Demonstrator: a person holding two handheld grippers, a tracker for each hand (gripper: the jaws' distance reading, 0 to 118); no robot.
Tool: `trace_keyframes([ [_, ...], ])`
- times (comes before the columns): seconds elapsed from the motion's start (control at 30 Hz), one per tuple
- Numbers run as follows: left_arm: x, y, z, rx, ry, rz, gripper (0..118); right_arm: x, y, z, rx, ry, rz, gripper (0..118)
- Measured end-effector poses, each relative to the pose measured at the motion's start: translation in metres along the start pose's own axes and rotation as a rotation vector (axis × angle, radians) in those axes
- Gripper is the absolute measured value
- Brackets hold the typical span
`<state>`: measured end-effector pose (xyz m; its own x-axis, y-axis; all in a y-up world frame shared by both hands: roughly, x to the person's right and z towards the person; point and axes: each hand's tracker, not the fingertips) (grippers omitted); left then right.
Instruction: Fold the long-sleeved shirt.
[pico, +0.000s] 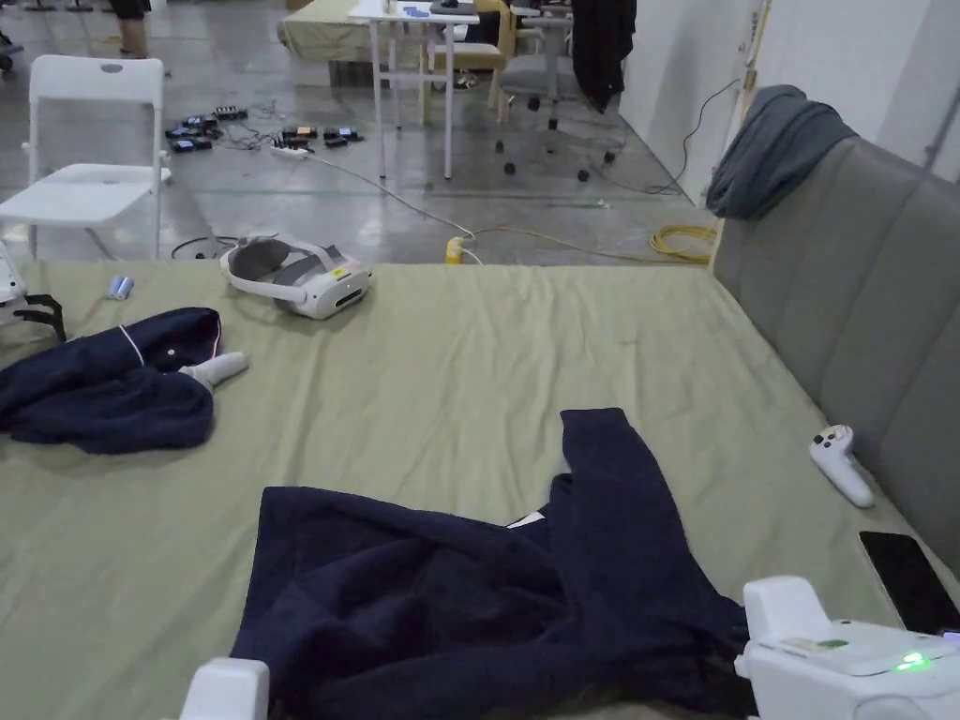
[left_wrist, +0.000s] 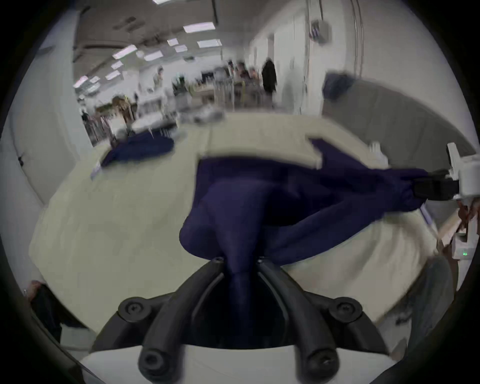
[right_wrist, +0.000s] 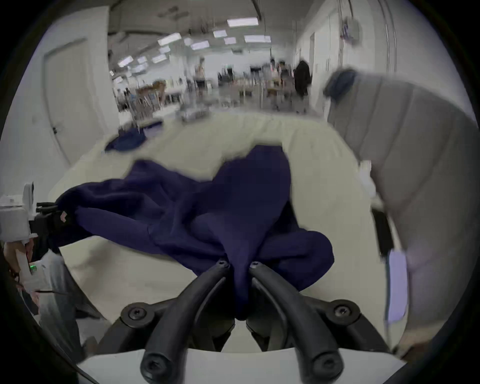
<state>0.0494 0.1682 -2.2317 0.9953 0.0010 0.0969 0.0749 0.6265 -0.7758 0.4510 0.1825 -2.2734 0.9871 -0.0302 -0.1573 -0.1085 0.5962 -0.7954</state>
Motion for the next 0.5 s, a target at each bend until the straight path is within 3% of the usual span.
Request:
trace_keyframes([
  [0.13,0.004,-0.036,-0.033,-0.105,-0.001,0.025,16,0.000,-0.040,-0.050,-0.109,-0.023,-0.032,4],
  [0.17,0.002,-0.038,-0.034,-0.090,-0.007,0.028,24,0.002,-0.046,-0.061,-0.113,-0.012,-0.056,5],
  [0.2,0.000,-0.035,-0.028,-0.079,-0.009,0.034,42,0.003,-0.040,-0.056,-0.088,-0.002,-0.073,13],
  [0.23,-0.004,-0.029,-0.026,-0.081,-0.014,0.039,81,0.002,-0.034,-0.048,-0.074,-0.008,-0.077,43],
  [0.27,-0.009,-0.024,-0.020,-0.070,-0.021,0.047,105,0.001,-0.028,-0.037,-0.048,-0.007,-0.087,77],
  [0.3,-0.015,-0.020,-0.012,-0.043,-0.027,0.057,109,-0.005,-0.022,-0.013,0.004,-0.010,-0.091,107],
  [0.33,-0.020,-0.016,-0.004,-0.013,-0.026,0.059,102,-0.007,-0.021,-0.003,0.038,-0.008,-0.099,118],
  [0.37,-0.023,-0.007,0.006,0.072,-0.019,0.076,96,-0.009,-0.019,0.010,0.076,-0.026,-0.094,114],
  [0.4,-0.031,-0.001,0.014,0.074,-0.026,0.091,83,-0.007,-0.017,0.022,0.123,-0.003,-0.114,104],
  [0.43,-0.038,0.005,0.021,0.071,-0.019,0.099,47,-0.010,-0.019,0.044,0.110,-0.017,-0.110,67],
  [0.47,-0.045,0.010,0.028,0.079,-0.020,0.119,8,-0.008,-0.017,0.052,0.099,-0.018,-0.115,17],
  [0.5,-0.038,0.013,0.033,0.116,-0.018,0.127,7,-0.007,-0.017,0.059,0.103,-0.019,-0.124,1],
])
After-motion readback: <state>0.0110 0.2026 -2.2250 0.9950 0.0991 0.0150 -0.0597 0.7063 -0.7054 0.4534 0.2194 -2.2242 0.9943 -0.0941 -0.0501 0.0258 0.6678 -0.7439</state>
